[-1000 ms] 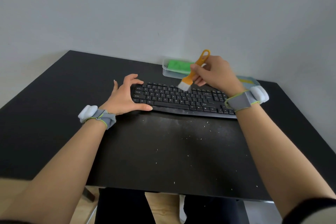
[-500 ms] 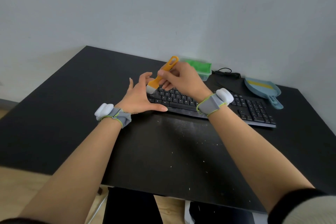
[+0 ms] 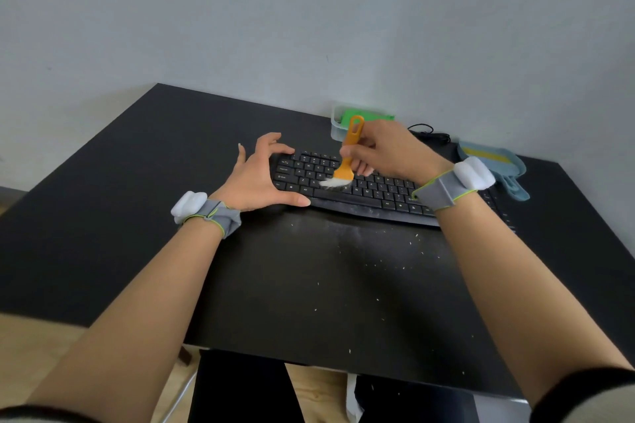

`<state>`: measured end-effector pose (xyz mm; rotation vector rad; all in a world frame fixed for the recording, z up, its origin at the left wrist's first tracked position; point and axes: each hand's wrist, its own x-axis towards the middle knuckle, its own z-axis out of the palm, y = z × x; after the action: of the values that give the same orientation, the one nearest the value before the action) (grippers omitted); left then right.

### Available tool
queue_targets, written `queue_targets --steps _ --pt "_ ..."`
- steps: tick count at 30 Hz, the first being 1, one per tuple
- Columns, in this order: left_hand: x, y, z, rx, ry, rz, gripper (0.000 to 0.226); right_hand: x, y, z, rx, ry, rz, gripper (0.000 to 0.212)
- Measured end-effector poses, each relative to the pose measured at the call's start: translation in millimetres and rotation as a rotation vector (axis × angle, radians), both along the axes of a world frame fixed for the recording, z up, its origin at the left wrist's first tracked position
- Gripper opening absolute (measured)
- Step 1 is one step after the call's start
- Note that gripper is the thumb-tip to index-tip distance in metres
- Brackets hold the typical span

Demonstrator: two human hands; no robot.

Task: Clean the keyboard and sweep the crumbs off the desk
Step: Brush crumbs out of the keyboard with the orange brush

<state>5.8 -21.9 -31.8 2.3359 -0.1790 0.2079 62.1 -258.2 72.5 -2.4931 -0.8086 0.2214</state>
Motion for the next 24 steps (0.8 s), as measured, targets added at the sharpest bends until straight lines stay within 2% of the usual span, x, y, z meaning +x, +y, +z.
queue_targets --steps 15,18,21,24 --pt "0 0 -1 0.002 -0.015 0.023 0.121 2 -117 23 -0.298 -0.101 -0.265 0.019" --pt "1 0 -2 0.004 -0.029 0.014 0.121 0 -114 33 -0.214 -0.205 -0.312 0.022" --pt "2 0 -3 -0.002 -0.022 0.011 0.12 -7 -93 32 -0.023 -0.154 -0.254 0.016" --pt "1 0 -2 0.01 -0.025 0.015 0.121 -8 -82 22 -0.068 -0.097 -0.184 0.018"
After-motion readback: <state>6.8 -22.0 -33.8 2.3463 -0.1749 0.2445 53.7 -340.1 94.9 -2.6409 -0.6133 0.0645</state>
